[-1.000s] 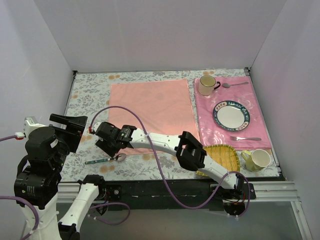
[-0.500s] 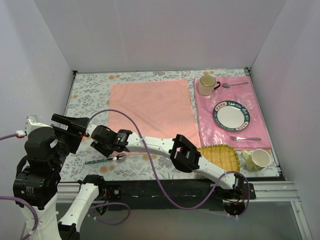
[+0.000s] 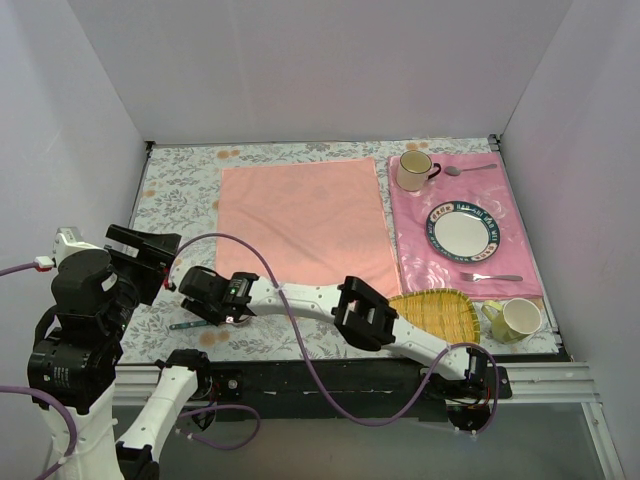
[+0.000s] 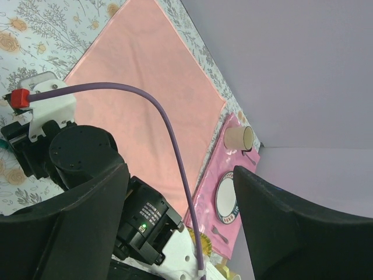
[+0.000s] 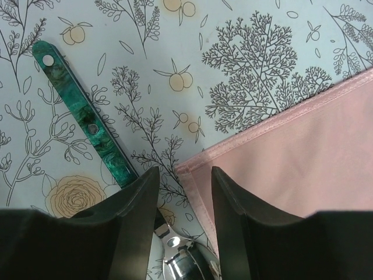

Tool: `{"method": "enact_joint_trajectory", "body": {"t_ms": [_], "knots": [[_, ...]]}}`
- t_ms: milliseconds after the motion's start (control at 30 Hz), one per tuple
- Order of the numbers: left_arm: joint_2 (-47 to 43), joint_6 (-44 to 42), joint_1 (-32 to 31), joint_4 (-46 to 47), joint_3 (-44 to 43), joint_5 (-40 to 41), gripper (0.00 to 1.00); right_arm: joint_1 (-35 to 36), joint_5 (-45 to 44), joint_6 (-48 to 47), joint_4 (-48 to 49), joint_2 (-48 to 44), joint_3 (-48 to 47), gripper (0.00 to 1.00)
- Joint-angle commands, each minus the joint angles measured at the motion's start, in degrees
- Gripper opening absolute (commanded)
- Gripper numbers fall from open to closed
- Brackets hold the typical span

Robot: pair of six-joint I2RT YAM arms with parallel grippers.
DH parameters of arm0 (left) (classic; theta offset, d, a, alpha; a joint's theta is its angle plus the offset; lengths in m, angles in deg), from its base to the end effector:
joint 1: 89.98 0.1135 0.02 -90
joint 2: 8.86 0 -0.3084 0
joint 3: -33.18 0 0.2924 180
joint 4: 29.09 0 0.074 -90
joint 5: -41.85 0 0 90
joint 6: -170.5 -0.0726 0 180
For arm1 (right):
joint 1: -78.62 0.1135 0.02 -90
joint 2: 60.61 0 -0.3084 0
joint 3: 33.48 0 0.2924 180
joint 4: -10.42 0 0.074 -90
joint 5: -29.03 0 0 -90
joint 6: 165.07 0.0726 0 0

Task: Fold the napkin, place the utensils inside, and roll it up
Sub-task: Fold the napkin

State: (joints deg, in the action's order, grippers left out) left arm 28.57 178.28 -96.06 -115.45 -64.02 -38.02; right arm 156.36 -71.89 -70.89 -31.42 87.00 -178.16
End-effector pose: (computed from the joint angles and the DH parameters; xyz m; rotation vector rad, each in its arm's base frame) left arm 0.0535 0.0071 0.4885 -1.6337 1.4210 -0.9333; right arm 0.1569 0.6573 0.1614 -1.3514 1.9664 0.4789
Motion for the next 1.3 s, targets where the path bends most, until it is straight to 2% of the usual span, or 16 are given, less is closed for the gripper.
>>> {"method": "enact_joint_trajectory", "body": {"t_ms": [0,167,400,500,700,767,1000,1267], "knots": [[0.5,-0.6,0.4,-0.1,-1.0,-0.5,0.72,1.3,-3.6,-1.7,-1.7,0.9,0.3,0.50],[0.5,-0.6,0.4,-0.5,-1.3,-0.4,0.72,1.2,-2.1,-1.1,-1.2,1.0,3.2,0.48],[1.2,-0.9,0.3,-1.7,-3.1,-0.2,0.72,-1.0,4.1,3.0,0.6,1.0,5.0,0.31],[1.3,-1.1,0.4,-2.5,-3.8,-0.2,0.72,-1.4,2.3,2.8,-0.2,1.5,4.6,0.26],[0.8,-0.7,0.4,-4.0,-4.0,-0.1,0.72,-1.4,0.6,1.5,-1.2,1.6,4.4,0.25],[0.5,-0.4,0.4,-4.3,-4.0,-0.1,0.72,-1.4,-0.2,0.7,-1.5,1.4,4.2,0.17],[0.2,0.7,0.4,-3.9,-3.6,0.1,0.72,-1.6,-0.3,-1.6,-2.5,-0.2,0.9,0.01],[-0.3,2.0,0.4,-2.5,-1.7,0.1,0.71,-3.5,-0.1,-0.6,-1.2,-8.6,0.6,0.01]]}}
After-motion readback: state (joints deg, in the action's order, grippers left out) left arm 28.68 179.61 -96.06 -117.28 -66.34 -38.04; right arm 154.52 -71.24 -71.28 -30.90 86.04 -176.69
